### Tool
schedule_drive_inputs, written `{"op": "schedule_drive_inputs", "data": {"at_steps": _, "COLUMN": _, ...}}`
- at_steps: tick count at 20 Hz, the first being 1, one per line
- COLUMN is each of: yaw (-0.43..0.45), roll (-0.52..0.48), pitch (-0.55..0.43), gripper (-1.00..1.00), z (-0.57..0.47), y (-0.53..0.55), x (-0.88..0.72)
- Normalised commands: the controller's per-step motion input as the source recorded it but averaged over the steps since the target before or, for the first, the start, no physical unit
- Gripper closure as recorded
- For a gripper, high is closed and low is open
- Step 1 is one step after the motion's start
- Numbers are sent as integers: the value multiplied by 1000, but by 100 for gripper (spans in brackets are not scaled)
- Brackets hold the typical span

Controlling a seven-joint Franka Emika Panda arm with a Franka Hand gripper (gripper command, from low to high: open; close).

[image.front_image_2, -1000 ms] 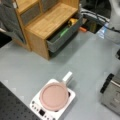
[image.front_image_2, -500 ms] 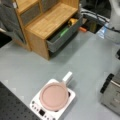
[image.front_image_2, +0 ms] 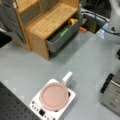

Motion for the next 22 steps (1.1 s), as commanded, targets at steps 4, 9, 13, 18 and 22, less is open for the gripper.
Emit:
{"op": "schedule_drive_inputs", "data": {"at_steps": 4, "yaw": 30, "roll": 260, "pitch": -137, "gripper": -100, "z": -392, "y": -302, "x": -126}}
{"op": "schedule_drive_inputs", "data": {"at_steps": 9, "yaw": 13, "roll": 253, "pitch": -131, "gripper": -100, "z": -328, "y": -242, "x": -74}}
{"op": "schedule_drive_inputs", "data": {"at_steps": 13, "yaw": -11, "roll": 232, "pitch": -117, "gripper": -100, "z": -247, "y": -115, "x": -114}}
{"op": "schedule_drive_inputs", "data": {"at_steps": 18, "yaw": 9, "roll": 194, "pitch": -126, "gripper": -100, "z": -294, "y": -197, "x": -171}}
{"op": "schedule_drive_inputs", "data": {"at_steps": 22, "yaw": 72, "roll": 196, "pitch": -140, "gripper": -100, "z": -349, "y": -488, "x": -204}}
